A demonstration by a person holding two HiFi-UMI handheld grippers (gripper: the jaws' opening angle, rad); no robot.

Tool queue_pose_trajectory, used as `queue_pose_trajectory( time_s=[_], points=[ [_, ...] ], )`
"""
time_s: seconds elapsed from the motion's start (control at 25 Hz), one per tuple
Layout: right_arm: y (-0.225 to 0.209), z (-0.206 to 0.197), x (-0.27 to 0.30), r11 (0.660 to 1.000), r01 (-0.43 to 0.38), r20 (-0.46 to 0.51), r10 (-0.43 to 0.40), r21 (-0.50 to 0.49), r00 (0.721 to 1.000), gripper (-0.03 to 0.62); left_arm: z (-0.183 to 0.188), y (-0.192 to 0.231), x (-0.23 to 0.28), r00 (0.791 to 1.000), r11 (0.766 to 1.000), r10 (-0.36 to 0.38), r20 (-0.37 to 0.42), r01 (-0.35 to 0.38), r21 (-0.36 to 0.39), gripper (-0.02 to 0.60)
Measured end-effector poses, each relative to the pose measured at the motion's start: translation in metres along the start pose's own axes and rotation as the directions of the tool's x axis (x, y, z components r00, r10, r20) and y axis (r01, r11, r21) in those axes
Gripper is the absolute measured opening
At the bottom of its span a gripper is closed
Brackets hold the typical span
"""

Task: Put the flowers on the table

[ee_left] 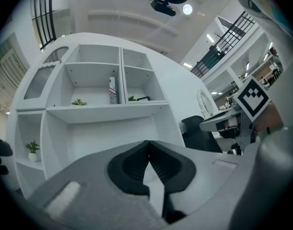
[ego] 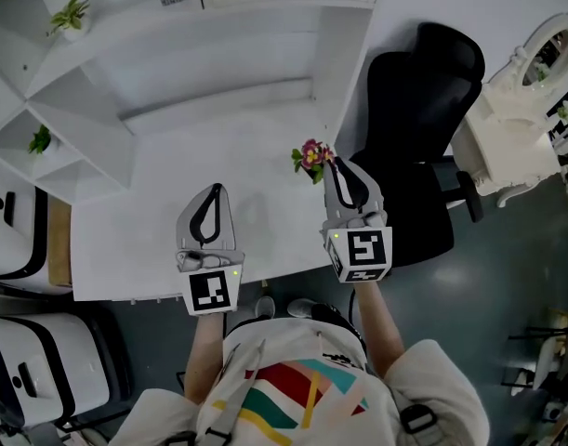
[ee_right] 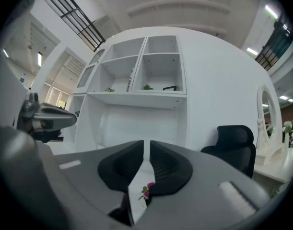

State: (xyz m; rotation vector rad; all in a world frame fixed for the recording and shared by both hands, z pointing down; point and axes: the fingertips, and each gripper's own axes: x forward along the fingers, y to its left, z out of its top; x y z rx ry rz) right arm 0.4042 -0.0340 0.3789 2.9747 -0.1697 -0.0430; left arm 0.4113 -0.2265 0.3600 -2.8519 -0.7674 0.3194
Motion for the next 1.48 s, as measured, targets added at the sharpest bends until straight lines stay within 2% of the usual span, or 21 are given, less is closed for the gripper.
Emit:
queue_pose_trajectory(
  time_s=[0.08, 0.28, 0.44, 0.56, 0.84, 1.08, 1.48],
  points=[
    [0.007, -0.001, -0.009, 1.000, 0.001, 0.000, -0.001, 0.021, 1.000, 0.002, 0.002, -0.001, 0.000, 1.000, 1.000, 0.000, 0.003, 0.000, 0.012, 0.003],
    [0.019, -0.018, -0.024, 0.997, 0.003, -0.041, 0.000, 0.080, 0.999, 0.000, -0.003, -0.002, 0.000, 1.000, 1.000, 0.007, -0.008, -0.007, -0.001, 0.003],
    [0.026, -0.032, -0.024, 0.997, -0.036, -0.082, 0.041, 0.063, 0.996, 0.000, -0.006, -0.003, 0.000, 1.000, 1.000, 0.011, -0.019, -0.011, -0.003, 0.003],
    [0.024, -0.030, -0.020, 0.998, -0.047, -0.075, 0.050, 0.044, 0.996, 0.000, -0.007, -0.003, 0.001, 1.000, 1.000, 0.014, -0.022, -0.014, -0.004, 0.003],
    [0.015, -0.038, -0.023, 0.996, -0.017, -0.087, 0.025, 0.086, 0.996, 0.000, -0.011, -0.008, 0.004, 0.999, 1.000, 0.011, -0.033, -0.012, -0.008, 0.003],
    [0.007, -0.035, -0.017, 0.997, -0.013, -0.079, 0.019, 0.081, 0.997, 0.000, -0.015, -0.003, 0.005, 0.999, 0.999, 0.024, -0.045, -0.025, -0.022, 0.003],
    [0.009, -0.033, -0.013, 0.996, -0.017, -0.075, 0.024, 0.083, 0.997, 0.000, -0.021, 0.002, 0.004, 0.998, 0.999, 0.034, -0.059, -0.036, -0.029, 0.003]
  ],
)
